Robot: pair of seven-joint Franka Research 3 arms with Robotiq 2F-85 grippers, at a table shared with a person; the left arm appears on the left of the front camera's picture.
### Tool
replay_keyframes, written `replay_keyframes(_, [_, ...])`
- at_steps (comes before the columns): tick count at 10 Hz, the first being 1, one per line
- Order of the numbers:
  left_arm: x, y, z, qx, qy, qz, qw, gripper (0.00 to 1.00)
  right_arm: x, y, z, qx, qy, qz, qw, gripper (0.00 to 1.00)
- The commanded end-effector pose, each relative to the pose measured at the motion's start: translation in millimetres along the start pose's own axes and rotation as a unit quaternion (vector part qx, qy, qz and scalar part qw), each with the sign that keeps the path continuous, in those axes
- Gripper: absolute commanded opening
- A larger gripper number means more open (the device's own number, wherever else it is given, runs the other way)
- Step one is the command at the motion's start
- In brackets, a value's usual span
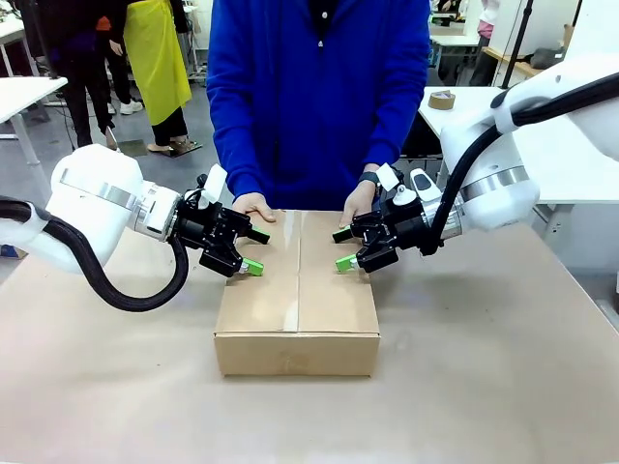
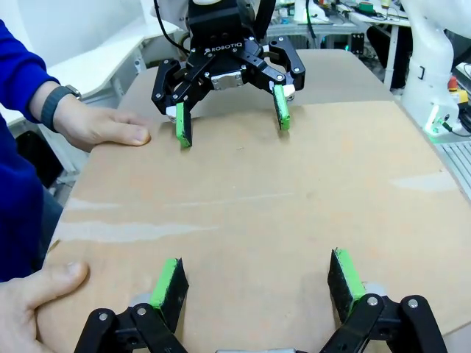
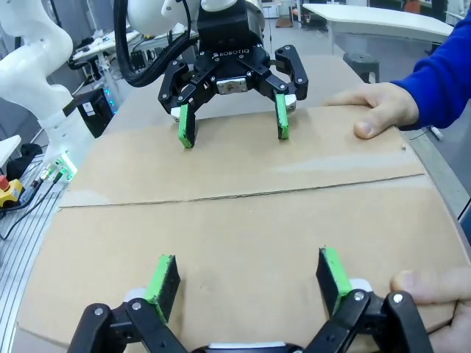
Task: Pack the gift set into the box.
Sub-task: Press and hold the closed box until the human finishes sealing it.
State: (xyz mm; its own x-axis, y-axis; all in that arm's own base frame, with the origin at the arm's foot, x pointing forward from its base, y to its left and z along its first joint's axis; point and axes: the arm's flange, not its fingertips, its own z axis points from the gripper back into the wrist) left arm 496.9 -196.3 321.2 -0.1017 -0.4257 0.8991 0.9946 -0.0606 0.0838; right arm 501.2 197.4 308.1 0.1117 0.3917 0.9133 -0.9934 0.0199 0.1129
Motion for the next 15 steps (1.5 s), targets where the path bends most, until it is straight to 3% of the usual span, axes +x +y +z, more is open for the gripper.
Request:
replay_keyframes(1, [-2.0,-0.9,-1.3,0.000,-0.001,-0.006,1.000,1.00,-3.1,-0.1,-0.5,-0.001,-0.001,-0.005,1.000,1.00])
replay_keyframes(15, [-2.0,-0.9,-1.3,0.000,-0.001,-0.006,1.000,1.00,-3.1,-0.1,-0.5,-0.001,-0.001,-0.005,1.000,1.00])
